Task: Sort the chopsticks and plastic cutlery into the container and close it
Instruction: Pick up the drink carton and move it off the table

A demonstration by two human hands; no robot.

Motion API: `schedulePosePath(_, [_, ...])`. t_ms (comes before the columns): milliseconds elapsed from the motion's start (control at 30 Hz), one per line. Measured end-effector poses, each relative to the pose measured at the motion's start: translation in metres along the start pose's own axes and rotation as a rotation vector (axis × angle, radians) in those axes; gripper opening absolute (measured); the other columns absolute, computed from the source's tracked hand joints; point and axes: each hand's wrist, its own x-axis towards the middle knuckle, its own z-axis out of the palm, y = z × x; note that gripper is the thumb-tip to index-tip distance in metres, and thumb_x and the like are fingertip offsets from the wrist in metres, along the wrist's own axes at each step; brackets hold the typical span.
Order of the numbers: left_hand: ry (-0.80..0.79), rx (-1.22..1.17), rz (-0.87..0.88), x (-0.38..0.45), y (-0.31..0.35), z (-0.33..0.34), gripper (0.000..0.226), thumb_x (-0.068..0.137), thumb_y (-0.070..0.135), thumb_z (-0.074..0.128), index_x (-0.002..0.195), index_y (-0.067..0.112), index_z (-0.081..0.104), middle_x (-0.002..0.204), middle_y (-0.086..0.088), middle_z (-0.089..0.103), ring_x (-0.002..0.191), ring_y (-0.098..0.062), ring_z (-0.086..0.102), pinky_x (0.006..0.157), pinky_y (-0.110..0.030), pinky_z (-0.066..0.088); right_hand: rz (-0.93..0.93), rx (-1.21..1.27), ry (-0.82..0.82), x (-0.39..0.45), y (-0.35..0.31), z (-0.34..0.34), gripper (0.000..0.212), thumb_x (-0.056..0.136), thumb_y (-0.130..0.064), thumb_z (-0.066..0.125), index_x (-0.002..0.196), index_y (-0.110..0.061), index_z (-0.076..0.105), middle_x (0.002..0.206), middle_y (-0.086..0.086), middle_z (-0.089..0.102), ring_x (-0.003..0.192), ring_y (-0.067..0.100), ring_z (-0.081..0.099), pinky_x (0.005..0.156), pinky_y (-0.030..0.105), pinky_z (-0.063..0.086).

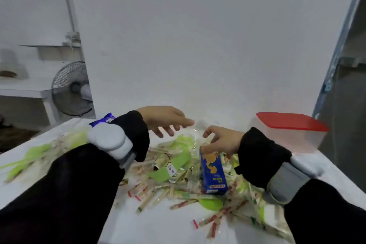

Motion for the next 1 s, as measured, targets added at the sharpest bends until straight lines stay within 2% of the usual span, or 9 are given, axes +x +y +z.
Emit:
schedulePosePath(100, [-0.051,0.62,-0.151,0.001,-0.015,0.021,0.056,0.078,0.052,0.068,0.123,0.025,0.048,0.113,0.002,0.049,0.093,-0.018,0.05,0.068,-0.025,0.039,0.117,-0.181,0.095,0.004,0.01,0.027,0.058,0.078,-0.042,0.069,0.125,-0.02,0.042,0.117,0.007,0.055,0.094,0.022,0.056,0.066,0.025,0.046])
schedulePosePath(167, [-0.055,0.755,-0.156,0.009,-0.035,0.039,0.072,0.07,0.05,0.076,0.128,0.031,0.038,0.125,-0.002,0.041,0.093,-0.021,0.048,0.079,-0.029,0.04,0.153,-0.267,0.119,0.006,0.018,0.047,0.069,0.075,-0.048,0.07,0.132,-0.024,0.038,0.13,0.012,0.042,0.11,0.028,0.052,0.086,0.028,0.046])
schedulePosePath(233, [-0.031,0.722,-0.142,0.016,-0.054,0.051,0.081,0.064,0.051,0.08,0.128,0.036,0.034,0.127,-0.002,0.035,0.094,-0.024,0.051,0.086,-0.034,0.044,0.186,-0.262,0.156,0.007,0.023,0.058,0.081,0.071,-0.054,0.07,0.139,-0.032,0.03,0.14,0.016,0.027,0.123,0.037,0.042,0.099,0.033,0.04])
schedulePosePath(333, [0.017,0.66,-0.111,0.021,-0.069,0.066,0.082,0.062,0.06,0.078,0.128,0.036,0.036,0.125,-0.002,0.038,0.105,-0.024,0.052,0.083,-0.033,0.042,0.242,-0.175,0.187,0.012,0.033,0.074,0.088,0.072,-0.053,0.071,0.142,-0.038,0.021,0.143,0.019,0.015,0.129,0.041,0.035,0.105,0.036,0.037])
schedulePosePath(467, [0.037,0.668,-0.099,0.025,-0.074,0.083,0.082,0.062,0.071,0.068,0.126,0.028,0.038,0.122,-0.004,0.047,0.094,-0.023,0.05,0.081,-0.034,0.044,0.233,-0.111,0.211,0.022,0.042,0.091,0.088,0.074,-0.044,0.07,0.143,-0.039,0.017,0.135,0.016,0.041,0.117,0.037,0.047,0.097,0.036,0.044])
schedulePosePath(533, [0.057,0.666,-0.11,0.027,-0.074,0.09,0.086,0.061,0.073,0.067,0.126,0.026,0.038,0.122,-0.005,0.045,0.097,-0.026,0.052,0.084,-0.037,0.046,0.213,-0.075,0.223,0.022,0.043,0.093,0.08,0.077,-0.036,0.068,0.142,-0.035,0.022,0.129,0.014,0.049,0.11,0.034,0.053,0.093,0.038,0.048])
schedulePosePath(633, [0.106,0.643,-0.106,0.03,-0.072,0.097,0.078,0.066,0.057,0.068,0.129,0.023,0.037,0.121,-0.007,0.047,0.1,-0.029,0.055,0.08,-0.037,0.049,0.22,-0.086,0.258,0.021,0.044,0.094,0.077,0.079,-0.036,0.068,0.141,-0.037,0.023,0.128,0.015,0.047,0.107,0.035,0.055,0.091,0.036,0.05])
schedulePosePath(833, [0.192,0.55,-0.055,0.038,-0.068,0.094,0.036,0.084,0.014,0.057,0.118,0.013,0.045,0.108,-0.006,0.054,0.087,-0.023,0.051,0.065,-0.029,0.039,0.184,-0.011,0.333,0.019,0.047,0.096,0.075,0.077,-0.035,0.068,0.138,-0.041,0.026,0.122,0.013,0.047,0.104,0.033,0.054,0.09,0.031,0.048])
schedulePosePath(1000, [0.225,0.335,-0.039,0.035,-0.06,0.074,0.02,0.084,0.006,0.054,0.099,0.016,0.045,0.095,-0.006,0.052,0.077,-0.023,0.05,0.055,-0.025,0.039,0.104,0.099,0.382,0.007,0.043,0.082,0.084,0.072,-0.023,0.067,0.139,-0.039,0.018,0.111,0.013,0.053,0.095,0.032,0.058,0.079,0.032,0.051])
